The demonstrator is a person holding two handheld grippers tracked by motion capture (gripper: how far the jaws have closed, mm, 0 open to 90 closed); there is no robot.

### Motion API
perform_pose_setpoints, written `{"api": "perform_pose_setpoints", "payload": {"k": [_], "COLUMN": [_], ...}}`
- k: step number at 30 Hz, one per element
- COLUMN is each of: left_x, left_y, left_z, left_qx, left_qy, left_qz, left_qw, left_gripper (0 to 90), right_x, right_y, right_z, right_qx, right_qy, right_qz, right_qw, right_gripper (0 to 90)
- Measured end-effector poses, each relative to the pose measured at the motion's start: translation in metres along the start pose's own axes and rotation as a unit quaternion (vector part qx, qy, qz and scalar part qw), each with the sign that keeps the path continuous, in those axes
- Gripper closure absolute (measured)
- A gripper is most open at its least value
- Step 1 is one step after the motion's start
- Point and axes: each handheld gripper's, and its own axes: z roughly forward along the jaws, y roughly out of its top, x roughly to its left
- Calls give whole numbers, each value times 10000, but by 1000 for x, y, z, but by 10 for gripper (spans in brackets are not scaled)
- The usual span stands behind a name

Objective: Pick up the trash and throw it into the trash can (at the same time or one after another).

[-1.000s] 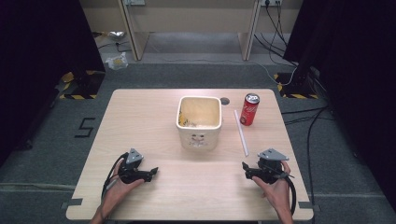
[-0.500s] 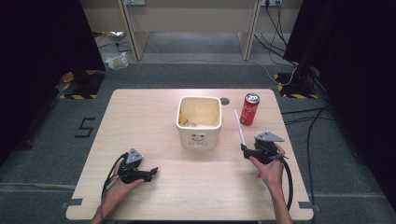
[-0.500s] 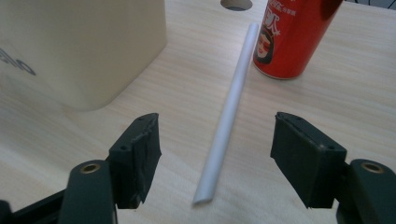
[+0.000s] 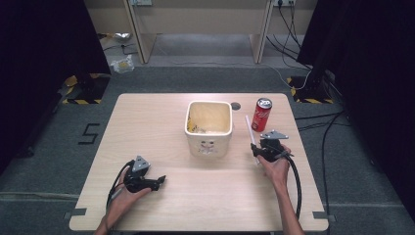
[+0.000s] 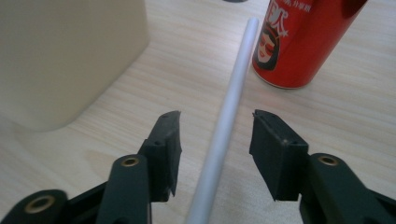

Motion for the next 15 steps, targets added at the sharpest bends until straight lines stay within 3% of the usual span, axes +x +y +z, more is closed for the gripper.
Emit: {"api": "perform_pose_setpoints", "payload": {"k": [15], "left_x": [0], "left_y": [0], "left_z": [0], "left_qx": [-16], "left_qy": [3], "left_qz": [-21], "left_qw": [10000], "left_gripper": [146], "right_x": [-5], "right_y": [-3], "right_z": [25], "right_qx": [253], "right_qy": [90], "right_qz": [98], "right_qw": [9996], "right_gripper": [708]}}
